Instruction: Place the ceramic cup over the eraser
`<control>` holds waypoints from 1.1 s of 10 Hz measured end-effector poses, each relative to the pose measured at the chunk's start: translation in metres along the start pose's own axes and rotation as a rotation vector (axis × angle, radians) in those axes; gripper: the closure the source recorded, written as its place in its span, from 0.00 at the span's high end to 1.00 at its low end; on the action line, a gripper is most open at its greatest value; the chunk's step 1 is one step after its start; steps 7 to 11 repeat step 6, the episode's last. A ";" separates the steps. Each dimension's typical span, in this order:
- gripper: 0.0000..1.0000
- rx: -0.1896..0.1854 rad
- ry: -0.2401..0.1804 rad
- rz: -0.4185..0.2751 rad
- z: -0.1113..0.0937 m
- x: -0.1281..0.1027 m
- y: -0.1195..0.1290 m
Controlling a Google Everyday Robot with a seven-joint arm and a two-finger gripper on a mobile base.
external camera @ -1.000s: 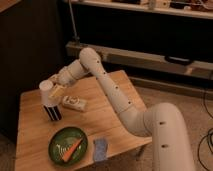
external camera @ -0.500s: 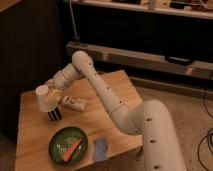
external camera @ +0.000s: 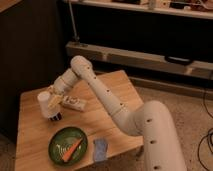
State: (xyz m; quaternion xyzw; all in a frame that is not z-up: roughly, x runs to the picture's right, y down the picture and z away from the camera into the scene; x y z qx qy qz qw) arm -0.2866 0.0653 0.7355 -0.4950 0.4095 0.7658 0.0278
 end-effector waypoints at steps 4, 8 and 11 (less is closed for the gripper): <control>0.80 -0.001 -0.036 -0.052 0.006 0.002 -0.004; 0.80 0.002 -0.044 -0.049 0.008 0.003 -0.005; 0.80 0.002 -0.044 -0.049 0.008 0.003 -0.005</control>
